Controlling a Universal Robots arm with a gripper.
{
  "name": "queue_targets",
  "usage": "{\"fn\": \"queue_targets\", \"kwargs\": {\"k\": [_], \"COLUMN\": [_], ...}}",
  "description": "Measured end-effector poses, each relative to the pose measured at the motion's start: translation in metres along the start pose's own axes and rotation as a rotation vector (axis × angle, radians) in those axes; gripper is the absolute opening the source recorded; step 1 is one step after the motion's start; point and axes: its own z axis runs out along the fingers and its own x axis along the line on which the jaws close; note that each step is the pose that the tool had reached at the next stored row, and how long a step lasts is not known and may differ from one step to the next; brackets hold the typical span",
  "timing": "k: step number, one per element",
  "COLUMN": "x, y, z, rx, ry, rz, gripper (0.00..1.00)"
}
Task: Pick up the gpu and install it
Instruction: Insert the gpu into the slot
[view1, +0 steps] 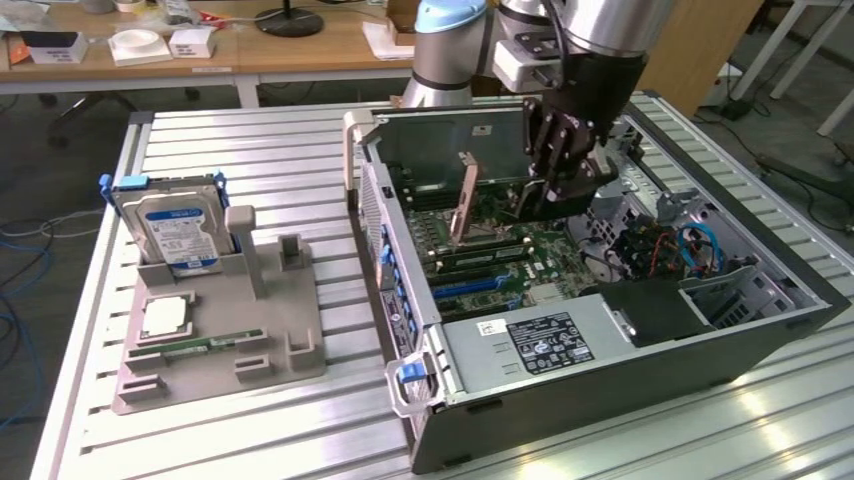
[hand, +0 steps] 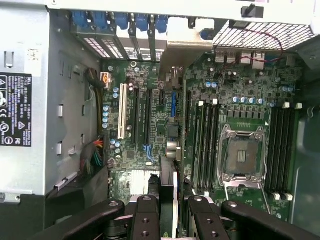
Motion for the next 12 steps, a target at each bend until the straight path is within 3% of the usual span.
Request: {"fn": "queue_targets", "kwargs": {"k": [12], "x": [0.0], "y": [0.0003], "z": [0.0192], "rx": [0.0002], "ry": [0.0002], "rz": [0.0], "gripper": [0.27]}}
